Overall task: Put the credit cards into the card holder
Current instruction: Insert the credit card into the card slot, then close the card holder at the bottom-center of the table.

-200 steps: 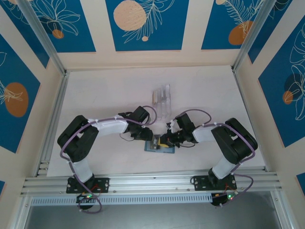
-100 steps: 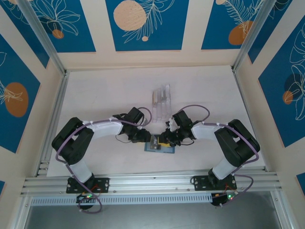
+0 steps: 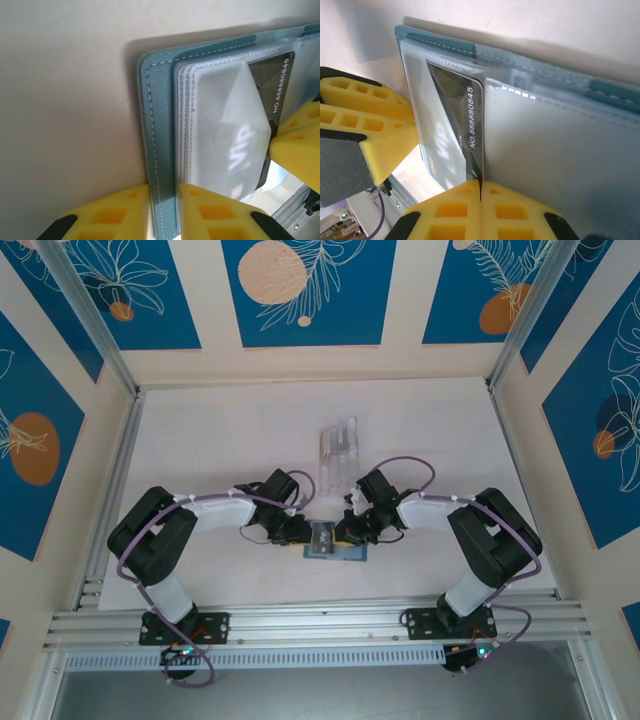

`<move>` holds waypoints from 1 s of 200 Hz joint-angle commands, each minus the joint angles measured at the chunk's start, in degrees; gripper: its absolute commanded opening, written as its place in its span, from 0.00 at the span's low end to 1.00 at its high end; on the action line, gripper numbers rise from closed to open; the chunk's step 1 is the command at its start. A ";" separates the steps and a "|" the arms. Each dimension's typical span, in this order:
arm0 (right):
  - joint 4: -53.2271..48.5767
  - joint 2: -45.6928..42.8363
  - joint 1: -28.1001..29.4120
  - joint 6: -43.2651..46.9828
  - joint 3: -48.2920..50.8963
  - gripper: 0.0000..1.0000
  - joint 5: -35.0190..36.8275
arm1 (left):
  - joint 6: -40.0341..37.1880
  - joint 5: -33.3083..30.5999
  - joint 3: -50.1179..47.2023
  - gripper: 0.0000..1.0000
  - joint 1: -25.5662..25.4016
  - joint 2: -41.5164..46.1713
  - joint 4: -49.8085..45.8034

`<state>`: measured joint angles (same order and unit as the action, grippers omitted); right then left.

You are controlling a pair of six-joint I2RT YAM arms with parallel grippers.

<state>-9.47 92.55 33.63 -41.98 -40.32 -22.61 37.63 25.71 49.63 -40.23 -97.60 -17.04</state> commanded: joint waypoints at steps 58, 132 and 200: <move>-7.44 0.24 2.12 1.97 -4.61 0.18 3.88 | 1.89 0.99 -1.09 0.21 -0.77 -1.81 2.31; -24.20 -12.00 4.44 3.56 -6.83 0.43 20.33 | 3.59 0.65 -3.33 0.21 -0.73 -2.16 4.53; -32.71 -5.58 9.28 -0.77 -11.23 0.64 39.78 | 3.60 0.60 -3.40 0.21 -0.82 -2.53 4.85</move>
<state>-38.74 83.83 41.47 -41.10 -50.02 10.37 40.64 25.93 48.03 -40.12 -97.54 -14.39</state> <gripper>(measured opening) 0.620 0.211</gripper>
